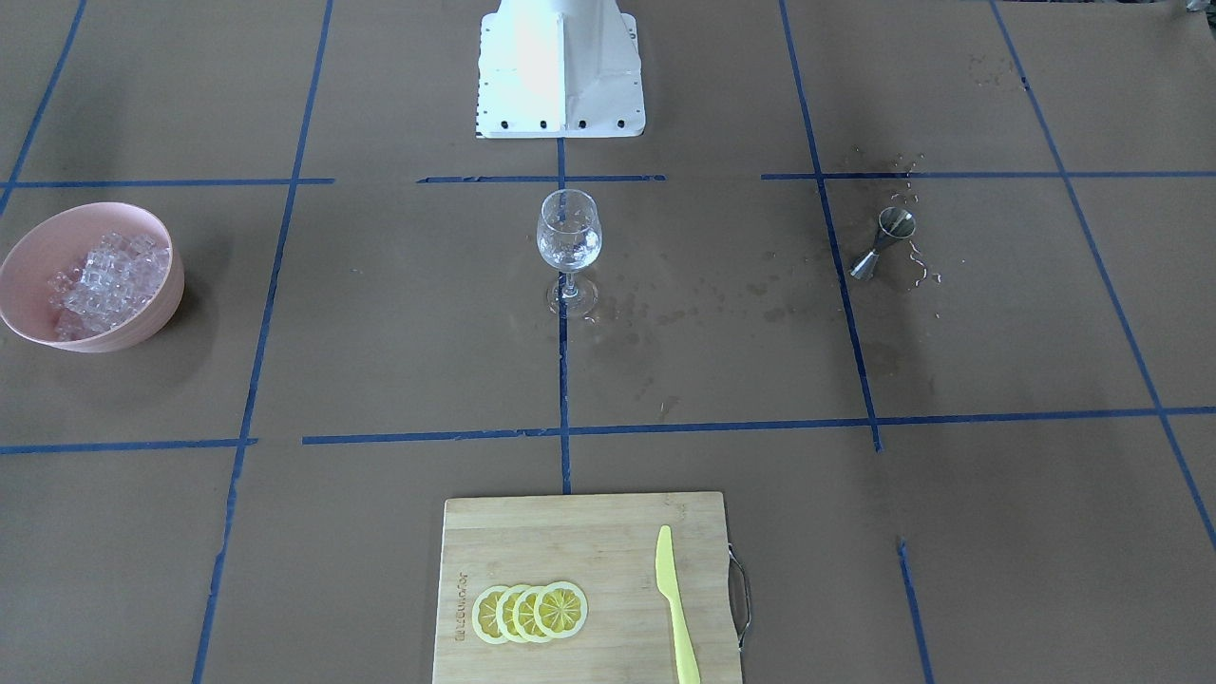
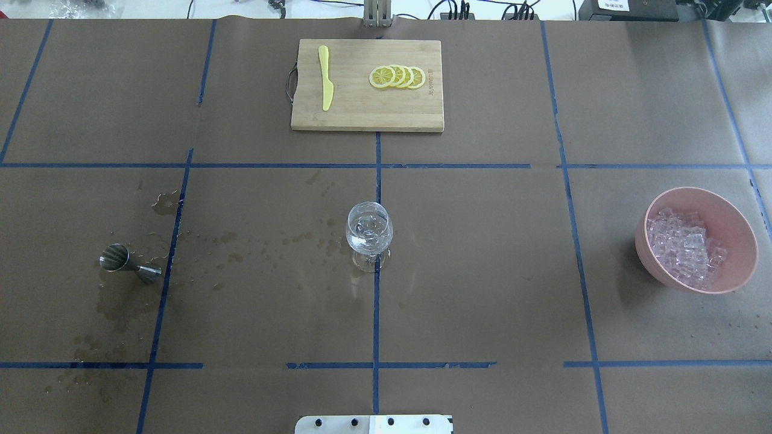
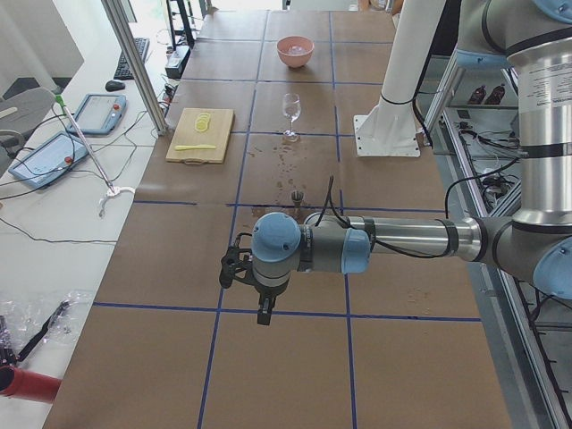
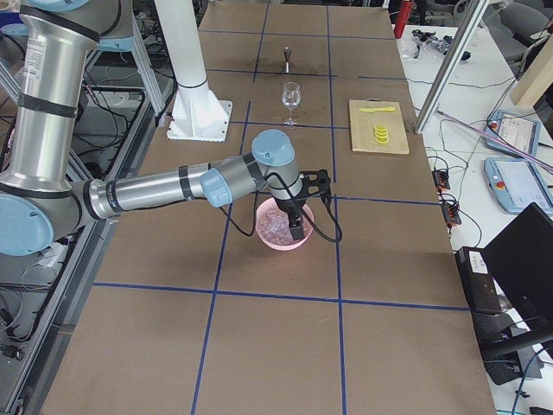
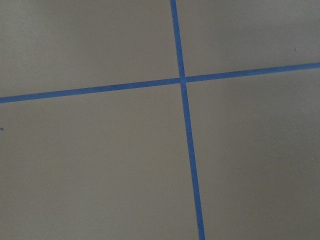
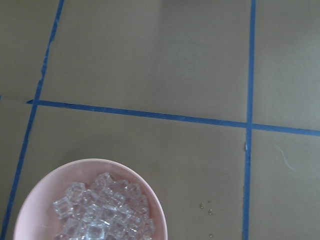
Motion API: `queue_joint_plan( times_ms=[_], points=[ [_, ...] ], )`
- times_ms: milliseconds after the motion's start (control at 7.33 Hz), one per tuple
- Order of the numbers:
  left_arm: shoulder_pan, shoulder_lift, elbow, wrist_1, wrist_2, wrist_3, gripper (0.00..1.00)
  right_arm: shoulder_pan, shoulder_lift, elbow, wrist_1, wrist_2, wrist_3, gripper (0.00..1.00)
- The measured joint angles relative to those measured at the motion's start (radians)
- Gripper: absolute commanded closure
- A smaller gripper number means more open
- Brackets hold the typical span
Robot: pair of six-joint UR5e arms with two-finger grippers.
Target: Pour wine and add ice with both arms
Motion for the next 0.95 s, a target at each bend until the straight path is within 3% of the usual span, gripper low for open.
queue_joint_plan(
  times_ms=[409, 682, 955],
  points=[
    [0.002, -0.005, -0.003, -0.025, -0.003, -0.004, 0.00, -0.259, -0.008, 0.017, 0.155, -0.139, 0.273, 0.00],
    [0.003, -0.007, -0.003, -0.034, -0.005, -0.004, 0.00, -0.360, -0.040, 0.010, 0.182, -0.209, 0.334, 0.19],
    [0.003, -0.008, -0.003, -0.045, -0.006, -0.002, 0.00, -0.432, -0.050, -0.030, 0.207, -0.267, 0.374, 0.23]
  ],
)
